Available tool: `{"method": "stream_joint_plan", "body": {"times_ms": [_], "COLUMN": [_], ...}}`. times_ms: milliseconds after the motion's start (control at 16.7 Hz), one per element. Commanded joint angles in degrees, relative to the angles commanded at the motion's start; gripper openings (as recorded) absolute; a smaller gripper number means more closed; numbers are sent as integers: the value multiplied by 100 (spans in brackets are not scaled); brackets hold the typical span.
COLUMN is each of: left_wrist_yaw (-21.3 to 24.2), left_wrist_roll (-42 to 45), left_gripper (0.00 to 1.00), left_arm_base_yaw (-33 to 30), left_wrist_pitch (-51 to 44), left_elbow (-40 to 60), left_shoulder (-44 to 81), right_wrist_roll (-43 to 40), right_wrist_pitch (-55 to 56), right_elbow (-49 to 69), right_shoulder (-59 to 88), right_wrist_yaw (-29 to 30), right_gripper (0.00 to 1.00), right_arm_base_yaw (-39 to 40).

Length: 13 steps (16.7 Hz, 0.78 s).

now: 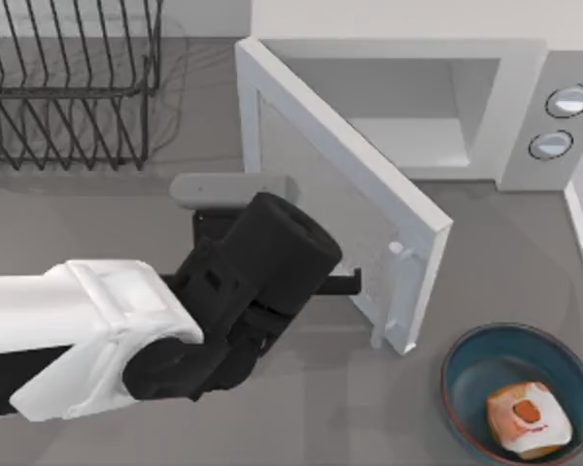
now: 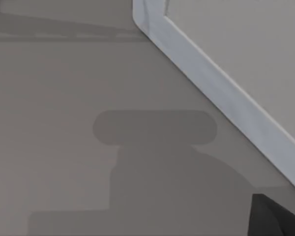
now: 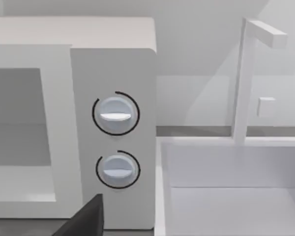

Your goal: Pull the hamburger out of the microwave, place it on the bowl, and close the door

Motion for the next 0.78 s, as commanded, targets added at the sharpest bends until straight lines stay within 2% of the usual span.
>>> {"method": "stream_joint_plan", "body": {"times_ms": [240,540,780], "left_wrist_yaw": [-148,-501,-599], "left_wrist_roll": [-229,-793,-953], "left_gripper": [0,0,0], "left_arm_base_yaw": [-245,-831,-994], "left_wrist_pitch": [-195,-706,-858], "left_elbow": [430,1828,2132], "left_shoulder": [420,1546,1841], "right_wrist_roll": [0,0,0], "right_wrist_pitch": [0,0,0], "right_elbow": [0,0,0], "right_shoulder": [0,0,0], "right_wrist_yaw": [0,0,0], "right_gripper": [100,100,100], "right_arm_base_yaw": [0,0,0]}}
